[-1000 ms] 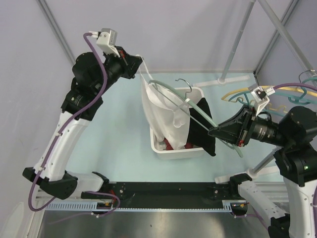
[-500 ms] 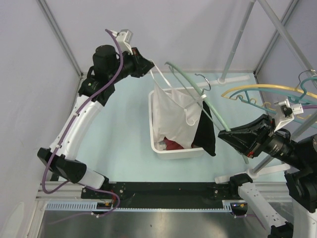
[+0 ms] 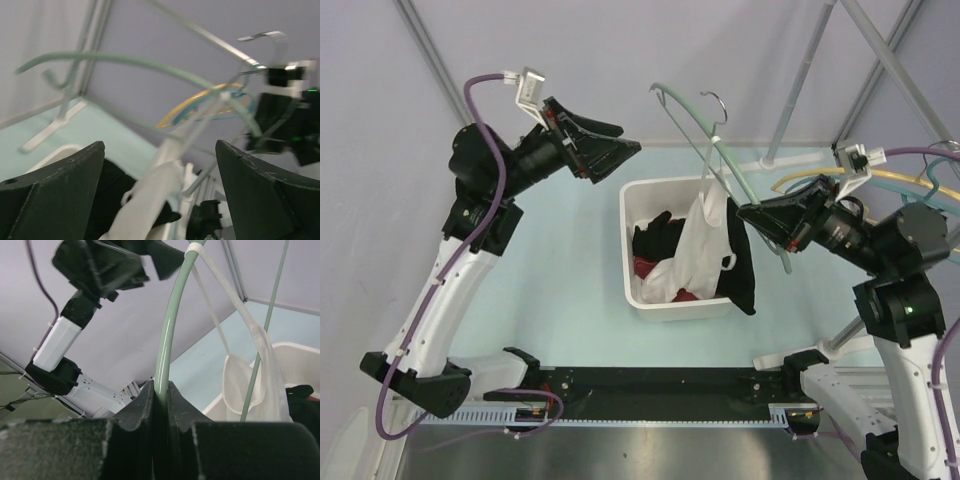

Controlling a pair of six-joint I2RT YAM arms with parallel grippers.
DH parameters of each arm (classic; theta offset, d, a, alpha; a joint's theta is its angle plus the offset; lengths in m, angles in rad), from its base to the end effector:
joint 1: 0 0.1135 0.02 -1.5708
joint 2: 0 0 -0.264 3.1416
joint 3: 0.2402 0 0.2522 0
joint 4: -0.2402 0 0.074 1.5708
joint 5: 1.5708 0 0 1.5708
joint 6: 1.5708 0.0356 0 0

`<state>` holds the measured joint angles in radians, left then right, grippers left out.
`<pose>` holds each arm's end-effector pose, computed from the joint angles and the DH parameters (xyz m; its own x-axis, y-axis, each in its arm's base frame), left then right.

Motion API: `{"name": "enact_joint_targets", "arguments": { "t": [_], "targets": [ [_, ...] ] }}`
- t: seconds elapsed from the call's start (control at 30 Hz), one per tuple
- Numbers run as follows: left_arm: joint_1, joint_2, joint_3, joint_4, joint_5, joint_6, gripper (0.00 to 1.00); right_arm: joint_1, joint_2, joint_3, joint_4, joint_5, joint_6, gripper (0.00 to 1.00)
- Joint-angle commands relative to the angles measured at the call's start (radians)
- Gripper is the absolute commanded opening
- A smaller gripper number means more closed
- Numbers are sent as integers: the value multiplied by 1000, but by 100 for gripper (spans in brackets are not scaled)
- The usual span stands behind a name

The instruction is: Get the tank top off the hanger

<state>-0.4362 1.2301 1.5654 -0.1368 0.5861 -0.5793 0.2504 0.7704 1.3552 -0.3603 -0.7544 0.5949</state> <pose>0.2137 -0.1214 0.5200 -0.3122 -0.3577 -0.8801 0.8037 0.3946 -0.4454 0.0900 0.0482 0.5049 -0.2851 0.3486 -0.8929 -0.8061 0.4167 0.4201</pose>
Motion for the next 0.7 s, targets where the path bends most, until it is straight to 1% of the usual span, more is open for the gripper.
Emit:
{"name": "enact_joint_targets", "arguments": {
  "t": [0.0,0.07,0.13,0.17,0.2,0.27,0.4,0.47,0.63,0.67],
  "targets": [
    [-38,-7,-34,290,113,-246,98,0,10,-48,257,-39,32,0],
    [-50,-12,-42,304,25,-281,98,1,17,-60,282,-45,36,0],
    [-73,-15,-86,348,-31,-365,98,9,14,-87,306,-43,37,0],
    [-81,-15,-103,396,-70,-399,98,13,10,-96,314,-40,39,0],
    [-97,-5,-131,419,-84,-465,97,23,9,-103,322,-37,42,0],
    [-116,20,-139,465,-89,-517,96,39,7,-120,337,-26,43,0],
    [-166,88,-102,477,-97,-614,94,90,12,-126,337,-11,23,0],
    [-174,111,-96,500,-114,-634,93,127,15,-123,317,7,8,0],
    [-179,150,-68,500,-146,-648,93,210,4,-130,261,56,-53,0],
    [-180,154,-70,514,-144,-651,91,229,1,-134,256,67,-61,0]
  ]
}}
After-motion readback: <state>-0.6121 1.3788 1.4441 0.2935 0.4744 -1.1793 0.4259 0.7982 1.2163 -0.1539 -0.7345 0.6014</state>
